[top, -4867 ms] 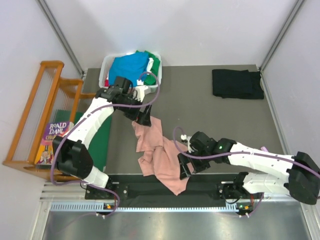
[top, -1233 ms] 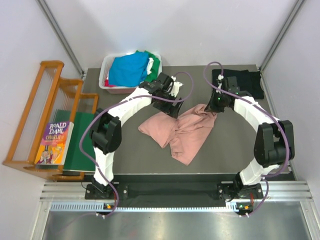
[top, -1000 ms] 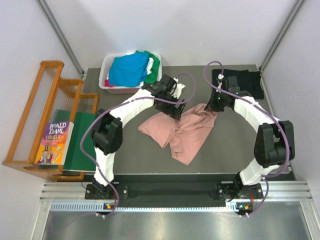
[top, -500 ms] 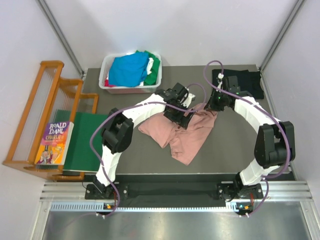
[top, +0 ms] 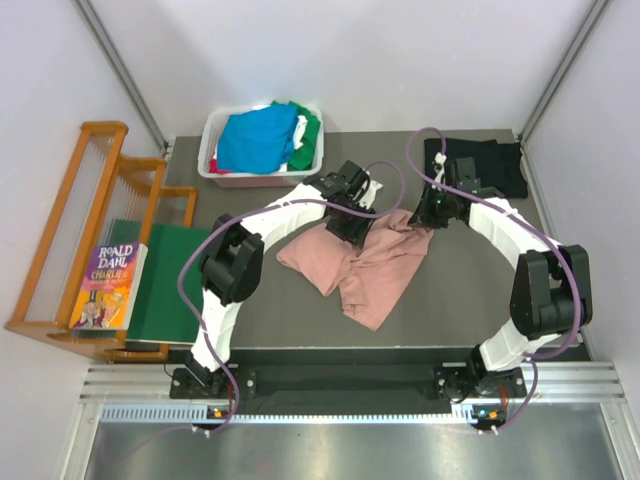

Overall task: Fold and stack the t-shirts
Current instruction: Flatten the tshirt out

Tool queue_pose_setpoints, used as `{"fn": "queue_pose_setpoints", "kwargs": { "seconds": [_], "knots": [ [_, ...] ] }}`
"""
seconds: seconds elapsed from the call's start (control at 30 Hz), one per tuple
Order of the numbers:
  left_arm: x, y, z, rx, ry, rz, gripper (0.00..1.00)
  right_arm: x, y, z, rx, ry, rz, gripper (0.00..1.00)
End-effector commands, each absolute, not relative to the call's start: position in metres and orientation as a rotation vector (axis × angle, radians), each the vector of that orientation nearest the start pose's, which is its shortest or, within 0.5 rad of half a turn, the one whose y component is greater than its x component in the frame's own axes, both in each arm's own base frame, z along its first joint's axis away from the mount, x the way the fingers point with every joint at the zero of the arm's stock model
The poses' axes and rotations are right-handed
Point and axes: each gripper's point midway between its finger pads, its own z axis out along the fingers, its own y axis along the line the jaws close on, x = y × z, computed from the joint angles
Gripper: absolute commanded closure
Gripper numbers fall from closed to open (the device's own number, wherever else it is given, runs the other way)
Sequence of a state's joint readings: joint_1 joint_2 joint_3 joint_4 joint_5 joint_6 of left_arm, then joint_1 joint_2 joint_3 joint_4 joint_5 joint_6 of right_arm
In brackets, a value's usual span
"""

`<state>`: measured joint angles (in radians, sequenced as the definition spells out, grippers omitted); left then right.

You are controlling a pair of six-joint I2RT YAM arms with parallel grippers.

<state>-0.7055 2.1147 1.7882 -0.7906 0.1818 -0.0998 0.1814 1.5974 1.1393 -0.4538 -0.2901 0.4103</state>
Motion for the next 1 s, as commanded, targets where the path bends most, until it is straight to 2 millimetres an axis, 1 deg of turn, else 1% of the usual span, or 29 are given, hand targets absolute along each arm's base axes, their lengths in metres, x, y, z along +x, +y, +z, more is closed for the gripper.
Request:
{"fn": "queue_pose_setpoints", "kwargs": {
  "seconds": [0.0,0.07,0.13,0.23,0.27,0.3,0.47,0.53,0.63,0.7,0.77,0.8,0.87,0.9,0.93,0.97],
  "knots": [
    [0.358,-0.337,0.102,0.835,2.553,-0.501,0.41,0.376,0.141,0.136,0.098,2.435,0.635,1.0],
    [0.359,-0.336,0.105,0.832,2.544,-0.504,0.43,0.377,0.141,0.138,0.098,2.431,0.638,1.0],
    [0.359,-0.336,0.105,0.835,2.543,-0.503,0.48,0.377,0.141,0.138,0.097,2.43,0.638,1.0],
    [0.36,-0.334,0.103,0.832,2.55,-0.504,0.57,0.378,0.142,0.14,0.097,2.425,0.643,1.0],
    [0.361,-0.334,0.102,0.83,2.551,-0.503,0.62,0.377,0.143,0.14,0.095,2.424,0.647,1.0],
    [0.362,-0.334,0.101,0.832,2.551,-0.502,0.64,0.377,0.143,0.141,0.094,2.421,0.649,1.0],
    [0.363,-0.338,0.099,0.835,2.559,-0.513,0.7,0.377,0.144,0.144,0.092,2.414,0.654,1.0],
    [0.363,-0.339,0.1,0.839,2.556,-0.515,0.79,0.378,0.144,0.144,0.09,2.414,0.655,1.0],
    [0.365,-0.337,0.101,0.834,2.555,-0.514,1.0,0.379,0.145,0.147,0.088,2.408,0.662,1.0],
    [0.366,-0.334,0.102,0.828,2.557,-0.515,1.0,0.379,0.146,0.148,0.087,2.407,0.664,1.0],
    [0.369,-0.329,0.11,0.813,2.546,-0.52,1.0,0.38,0.145,0.152,0.086,2.402,0.66,1.0],
    [0.376,-0.32,0.114,0.783,2.545,-0.519,1.0,0.38,0.145,0.155,0.082,2.394,0.658,1.0],
    [0.383,-0.31,0.132,0.749,2.522,-0.543,1.0,0.381,0.143,0.161,0.082,2.38,0.644,1.0],
    [0.394,-0.294,0.139,0.7,2.519,-0.541,1.0,0.382,0.142,0.168,0.077,2.359,0.637,1.0],
    [0.399,-0.284,0.155,0.668,2.495,-0.547,1.0,0.383,0.139,0.173,0.081,2.347,0.622,1.0],
    [0.402,-0.277,0.167,0.656,2.475,-0.58,1.0,0.384,0.138,0.178,0.077,2.335,0.613,1.0]
  ]
}}
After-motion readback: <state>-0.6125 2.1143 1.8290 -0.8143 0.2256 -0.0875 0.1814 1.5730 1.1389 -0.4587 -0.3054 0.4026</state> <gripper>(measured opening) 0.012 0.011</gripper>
